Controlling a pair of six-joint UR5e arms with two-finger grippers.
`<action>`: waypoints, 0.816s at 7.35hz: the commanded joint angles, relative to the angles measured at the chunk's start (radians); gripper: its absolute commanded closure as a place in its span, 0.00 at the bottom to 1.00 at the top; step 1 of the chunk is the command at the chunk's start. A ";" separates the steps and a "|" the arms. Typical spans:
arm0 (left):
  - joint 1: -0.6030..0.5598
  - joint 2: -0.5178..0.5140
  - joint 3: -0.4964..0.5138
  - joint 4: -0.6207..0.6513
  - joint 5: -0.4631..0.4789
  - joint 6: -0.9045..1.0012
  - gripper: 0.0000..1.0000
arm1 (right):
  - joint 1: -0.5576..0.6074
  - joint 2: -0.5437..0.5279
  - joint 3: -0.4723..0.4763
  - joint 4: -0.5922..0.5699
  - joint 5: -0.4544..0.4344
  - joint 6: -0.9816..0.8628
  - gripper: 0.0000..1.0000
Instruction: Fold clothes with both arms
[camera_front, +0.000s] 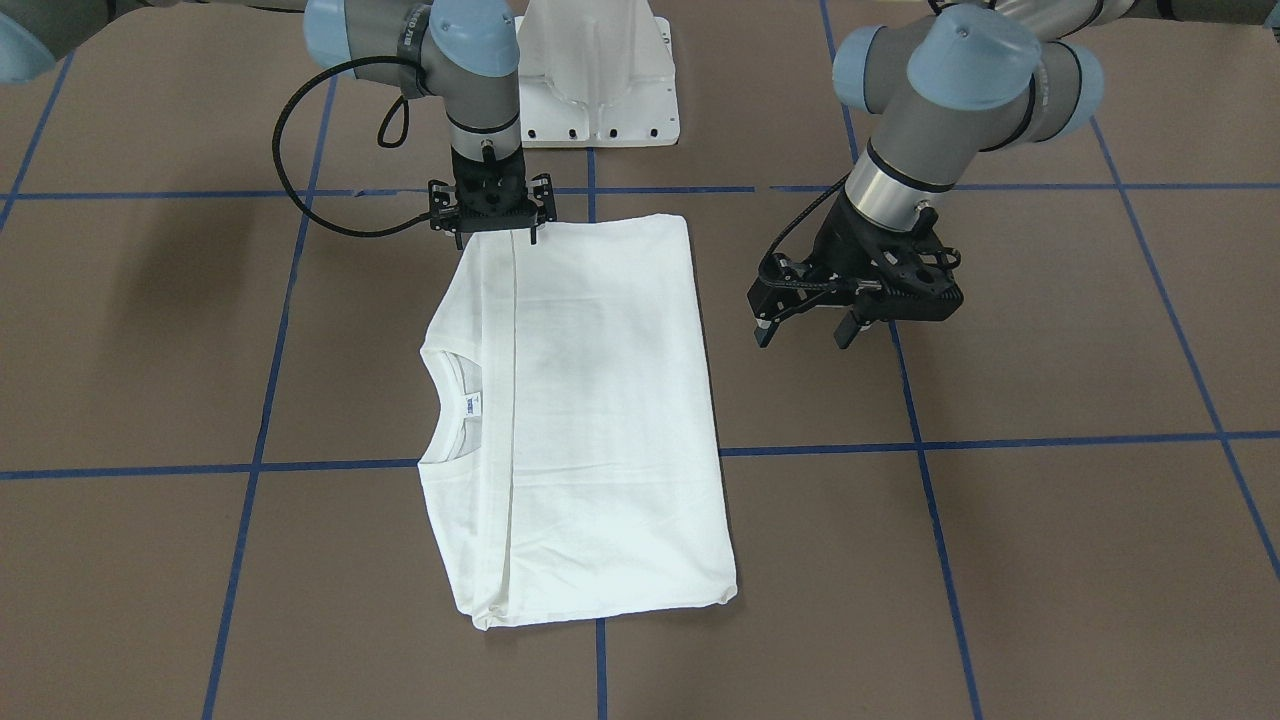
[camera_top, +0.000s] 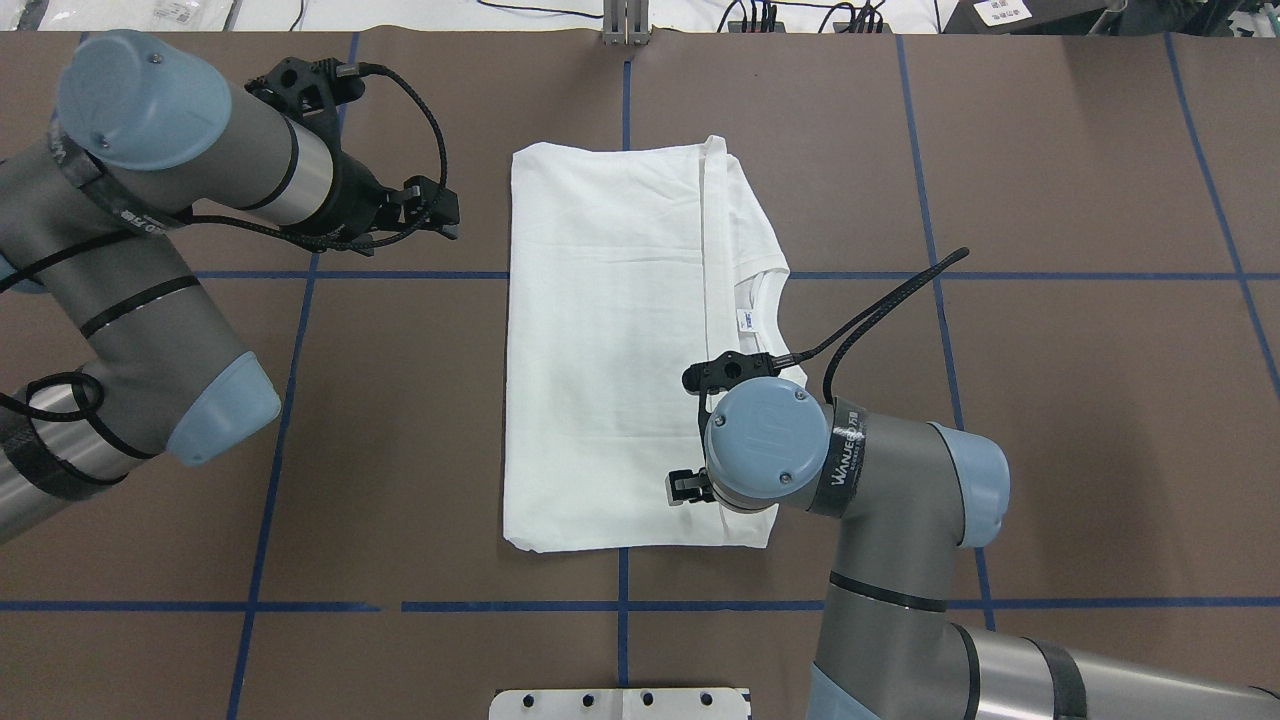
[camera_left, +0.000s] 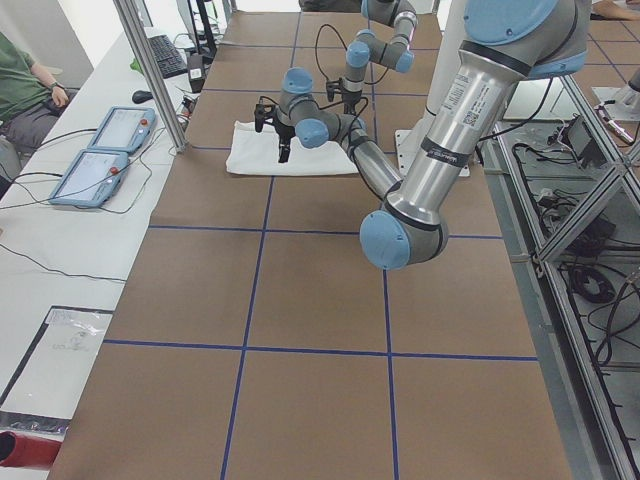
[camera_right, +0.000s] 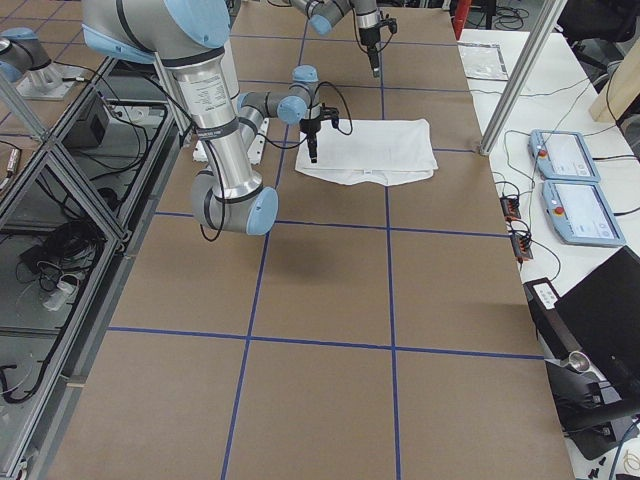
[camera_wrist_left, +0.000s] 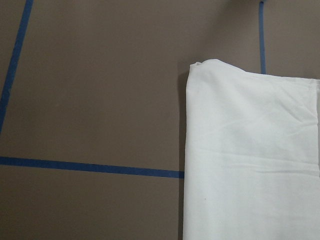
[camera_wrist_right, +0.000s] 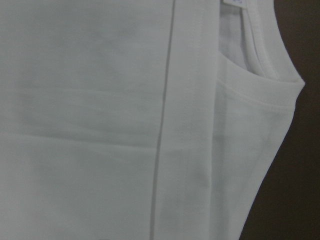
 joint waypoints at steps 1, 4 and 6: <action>0.005 0.000 0.004 -0.004 -0.004 -0.002 0.00 | -0.012 0.004 0.011 -0.077 0.002 -0.062 0.00; 0.011 -0.002 0.013 -0.013 -0.004 -0.005 0.00 | -0.017 0.003 -0.004 -0.075 -0.001 -0.105 0.00; 0.015 -0.003 0.015 -0.013 -0.004 -0.005 0.00 | -0.026 -0.003 -0.007 -0.075 -0.001 -0.117 0.00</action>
